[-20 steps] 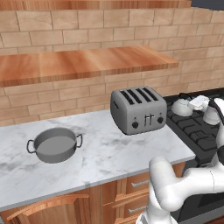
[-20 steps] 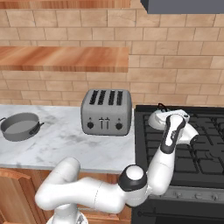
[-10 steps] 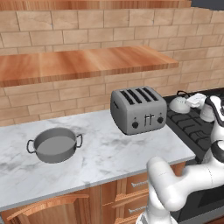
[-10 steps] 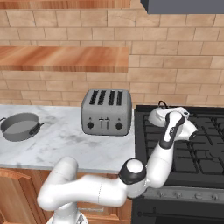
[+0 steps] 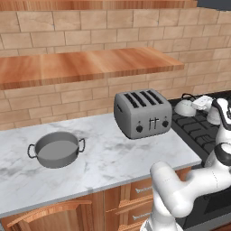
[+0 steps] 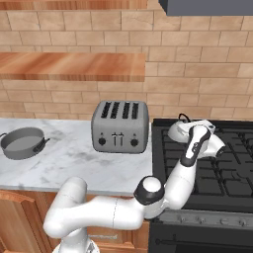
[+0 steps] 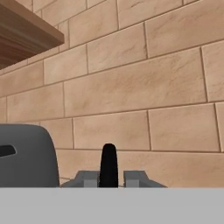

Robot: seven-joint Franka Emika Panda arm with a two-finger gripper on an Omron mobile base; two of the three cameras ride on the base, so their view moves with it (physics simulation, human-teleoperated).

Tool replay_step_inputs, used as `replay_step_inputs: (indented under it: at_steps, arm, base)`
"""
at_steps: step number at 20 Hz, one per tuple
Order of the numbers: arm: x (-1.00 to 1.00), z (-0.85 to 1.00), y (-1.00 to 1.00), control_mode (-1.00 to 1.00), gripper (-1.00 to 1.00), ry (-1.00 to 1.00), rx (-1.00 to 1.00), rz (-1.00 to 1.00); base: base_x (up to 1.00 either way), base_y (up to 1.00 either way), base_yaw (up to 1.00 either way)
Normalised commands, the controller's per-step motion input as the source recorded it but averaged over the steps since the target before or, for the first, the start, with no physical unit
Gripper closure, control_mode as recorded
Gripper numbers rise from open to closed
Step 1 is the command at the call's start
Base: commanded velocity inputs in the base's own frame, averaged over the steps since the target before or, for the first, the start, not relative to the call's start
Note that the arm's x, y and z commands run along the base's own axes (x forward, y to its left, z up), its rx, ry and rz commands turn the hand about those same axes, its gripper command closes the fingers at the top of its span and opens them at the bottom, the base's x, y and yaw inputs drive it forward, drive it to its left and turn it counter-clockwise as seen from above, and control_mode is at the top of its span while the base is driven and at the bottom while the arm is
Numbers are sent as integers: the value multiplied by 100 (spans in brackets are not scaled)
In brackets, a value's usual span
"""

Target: Pick the kettle from the cabinet and place it on a stove burner. Then pick the pot from the counter and place it on another stove burner. Finally, turn both burners on.

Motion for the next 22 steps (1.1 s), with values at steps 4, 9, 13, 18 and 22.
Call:
replay_step_inputs:
  at_steps: [4, 9, 13, 18, 22]
  arm:
    - [2, -18, 0, -100, -100, -2, 0, 0]
    - [0, -22, 0, -100, -100, -2, 0, 0]
    - [0, -16, 0, -100, -100, -3, 0, 0]
    - [0, -1, 0, -100, -100, -2, 0, 0]
    - [0, 0, 0, -100, -100, 0, 0, 0]
  base:
    - [0, 0, 0]
    - [0, 0, 0]
    - [0, 0, 0]
    - [0, 0, 0]
    - [0, 0, 0]
